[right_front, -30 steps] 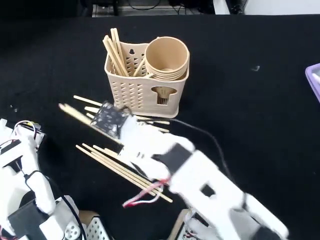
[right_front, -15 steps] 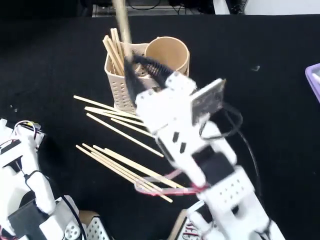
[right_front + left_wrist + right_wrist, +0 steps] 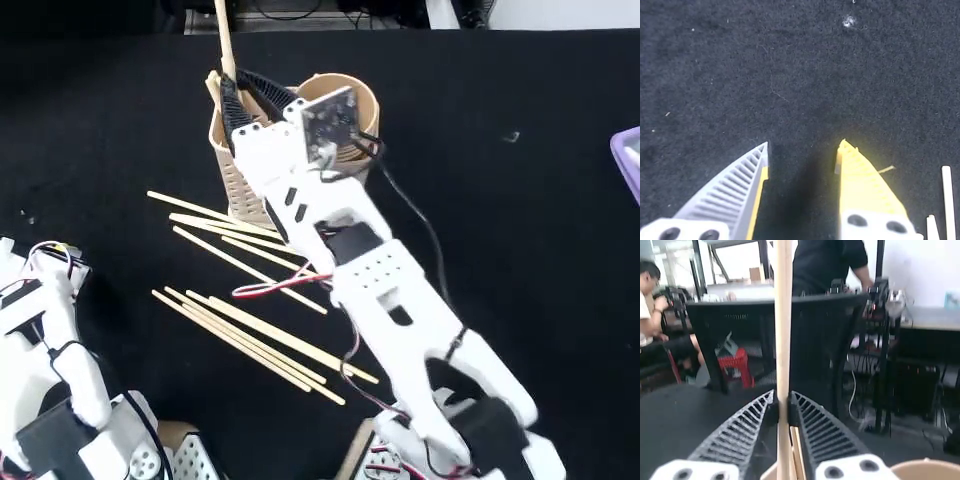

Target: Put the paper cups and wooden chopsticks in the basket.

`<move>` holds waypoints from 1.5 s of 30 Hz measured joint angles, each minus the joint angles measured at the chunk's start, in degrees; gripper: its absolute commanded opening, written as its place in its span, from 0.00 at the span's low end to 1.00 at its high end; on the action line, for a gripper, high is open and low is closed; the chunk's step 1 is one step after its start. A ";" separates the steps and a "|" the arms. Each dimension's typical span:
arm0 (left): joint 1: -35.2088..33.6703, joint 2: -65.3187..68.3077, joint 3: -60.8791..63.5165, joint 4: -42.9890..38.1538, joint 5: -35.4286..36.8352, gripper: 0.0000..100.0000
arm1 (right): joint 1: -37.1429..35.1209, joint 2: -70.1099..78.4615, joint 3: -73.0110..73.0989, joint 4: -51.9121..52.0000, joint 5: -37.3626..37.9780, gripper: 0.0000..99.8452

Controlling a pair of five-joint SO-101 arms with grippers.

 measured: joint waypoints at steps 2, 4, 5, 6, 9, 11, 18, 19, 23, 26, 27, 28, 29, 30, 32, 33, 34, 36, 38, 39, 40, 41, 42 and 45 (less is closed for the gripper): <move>0.00 0.00 0.00 0.00 0.00 0.22 | 0.00 0.18 -1.58 3.87 0.00 0.20; 0.00 0.00 0.00 0.00 0.00 0.22 | 0.00 0.18 -3.69 8.97 -0.09 0.20; 0.00 0.00 0.00 0.00 0.00 0.22 | 0.00 0.18 -4.48 11.60 -0.09 0.20; 0.00 0.00 0.00 0.00 0.00 0.22 | 0.00 0.18 -5.27 14.07 -0.09 0.19; 0.00 0.00 0.00 0.00 0.00 0.22 | 0.00 -1.41 -6.15 18.73 -0.18 0.17; 0.00 0.00 0.00 0.00 0.00 0.22 | 0.00 -4.57 -6.24 20.48 -0.18 0.16; 0.00 0.00 0.00 0.00 0.00 0.22 | -0.18 -23.12 0.26 35.16 -0.18 0.12; 0.00 0.00 0.00 0.00 0.00 0.22 | -0.79 -25.85 2.55 38.77 -0.18 0.12; 0.00 0.00 0.00 0.00 0.00 0.22 | -3.16 -34.55 14.51 50.29 -0.18 0.12; 0.00 0.00 0.00 0.00 0.00 0.22 | -2.37 -36.31 25.23 50.37 -0.18 0.12; 0.00 0.00 0.00 0.00 0.00 0.22 | -1.58 -36.40 28.40 48.97 -0.18 0.12; 0.00 0.00 0.00 0.00 0.00 0.22 | -0.70 -36.40 31.56 46.77 -0.18 0.12; 0.00 0.00 0.00 0.00 0.00 0.22 | 0.09 -36.40 34.46 44.22 -0.35 0.12; 0.00 0.00 0.00 0.00 0.00 0.22 | 0.70 -36.40 37.19 41.14 -0.35 0.12; 0.00 0.00 0.00 0.00 0.00 0.22 | 0.62 -36.40 42.29 34.11 -0.35 0.12; 0.00 0.00 0.00 0.00 0.00 0.22 | 0.44 -36.40 44.13 30.59 -0.35 0.12; 0.00 0.00 0.00 0.00 0.00 0.22 | -0.18 -36.40 45.63 26.99 -0.44 0.12; 0.00 0.00 0.00 0.00 0.00 0.22 | -2.29 -36.22 47.21 21.45 -0.44 0.12; 0.00 0.00 0.00 0.00 0.00 0.22 | -3.34 -35.08 47.21 18.99 -0.44 0.12; 0.00 0.00 0.00 0.00 0.00 0.22 | -3.69 -34.29 47.30 18.46 -0.44 0.12; 0.00 0.00 0.00 0.00 0.00 0.22 | -3.69 -33.67 47.65 18.11 -0.44 0.12; 0.00 0.00 0.00 0.00 -0.09 0.22 | -3.69 -32.88 48.00 18.02 -0.44 0.12; 0.00 0.00 -0.62 0.26 -0.09 0.22 | -3.69 -32.35 48.53 18.02 -0.44 0.12; 0.00 0.00 -5.36 4.75 -4.40 0.22 | -1.67 -31.82 49.23 18.02 -0.44 0.12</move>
